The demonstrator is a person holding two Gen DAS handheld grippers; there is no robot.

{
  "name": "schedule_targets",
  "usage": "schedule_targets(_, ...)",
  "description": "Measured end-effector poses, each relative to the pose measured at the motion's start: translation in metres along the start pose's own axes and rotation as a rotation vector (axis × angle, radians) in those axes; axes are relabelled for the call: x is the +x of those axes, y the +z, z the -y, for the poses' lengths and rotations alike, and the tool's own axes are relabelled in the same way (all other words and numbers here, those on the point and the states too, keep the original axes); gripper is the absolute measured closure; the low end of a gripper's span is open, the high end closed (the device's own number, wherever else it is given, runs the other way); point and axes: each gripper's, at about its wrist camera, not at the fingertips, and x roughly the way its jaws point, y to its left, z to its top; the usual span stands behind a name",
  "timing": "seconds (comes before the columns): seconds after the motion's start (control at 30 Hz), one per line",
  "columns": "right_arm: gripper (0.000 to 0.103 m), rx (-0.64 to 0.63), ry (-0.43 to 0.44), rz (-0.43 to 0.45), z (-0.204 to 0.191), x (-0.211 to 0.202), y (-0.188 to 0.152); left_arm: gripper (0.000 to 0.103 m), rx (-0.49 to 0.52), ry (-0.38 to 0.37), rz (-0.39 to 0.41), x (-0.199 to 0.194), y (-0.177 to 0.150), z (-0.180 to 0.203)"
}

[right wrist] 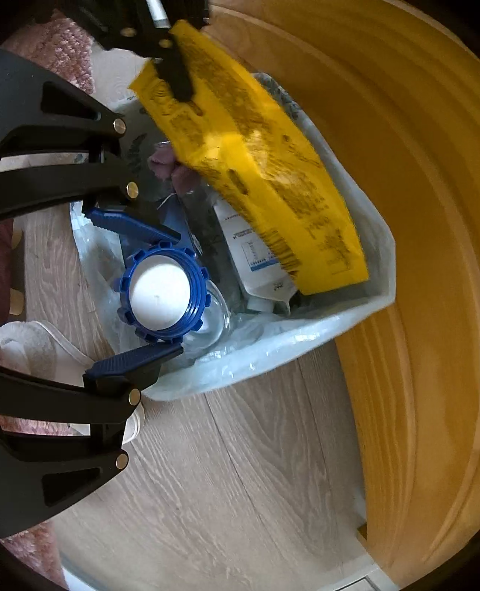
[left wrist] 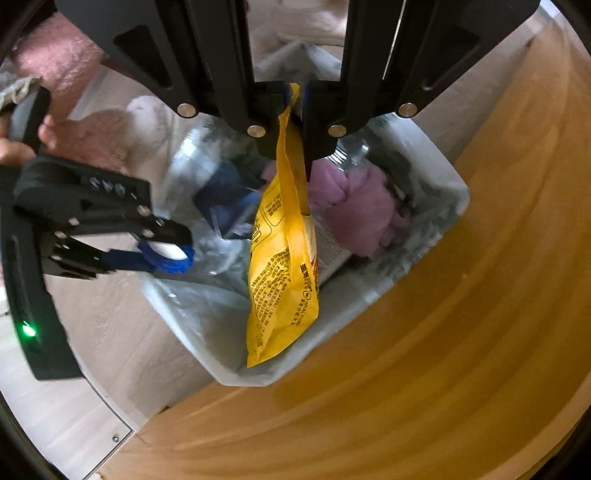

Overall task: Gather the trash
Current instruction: 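Open the left tool to drop the wrapper while the right tool releases the cap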

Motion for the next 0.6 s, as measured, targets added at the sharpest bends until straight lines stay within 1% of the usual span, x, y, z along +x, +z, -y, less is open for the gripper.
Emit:
schedule_targets(0.1, 0.050, -0.021, -0.014, -0.003, -0.005, 0.001, 0.001, 0.102, 0.000, 0.038, 0.004, 0.005, 0.005, -0.001)
schedule_targets(0.2, 0.050, -0.021, -0.021, -0.012, -0.009, 0.004, 0.002, 0.098, -0.001, 0.067, 0.020, 0.006, 0.008, -0.002)
schedule_targets(0.33, 0.050, -0.022, -0.051, -0.026, -0.010, 0.009, 0.004, 0.096, -0.017, 0.059, 0.034, 0.004, 0.009, -0.004)
schedule_targets(0.4, 0.050, -0.022, -0.073, -0.025, -0.011, 0.009, 0.005, 0.091, -0.027, 0.060, 0.041, 0.002, 0.010, -0.005)
schedule_targets(0.43, 0.050, -0.026, -0.083, -0.023, -0.012, 0.009, 0.005, 0.085, -0.035, 0.063, 0.046, 0.000, 0.010, -0.005)
schedule_targets(0.47, 0.050, -0.028, -0.083, -0.024, -0.012, 0.010, 0.005, 0.073, -0.041, 0.059, 0.052, -0.004, 0.010, -0.008)
schedule_targets(0.5, 0.050, -0.029, -0.078, -0.030, -0.013, 0.011, 0.005, 0.066, -0.056, 0.048, 0.061, -0.008, 0.010, -0.010)
schedule_targets(0.53, 0.050, -0.027, -0.073, -0.034, -0.013, 0.012, 0.004, 0.055, -0.066, 0.037, 0.067, -0.011, 0.009, -0.011)
schedule_targets(0.6, 0.049, -0.017, -0.060, -0.047, -0.017, 0.012, 0.004, 0.050, -0.085, 0.014, 0.084, -0.018, 0.009, -0.014)
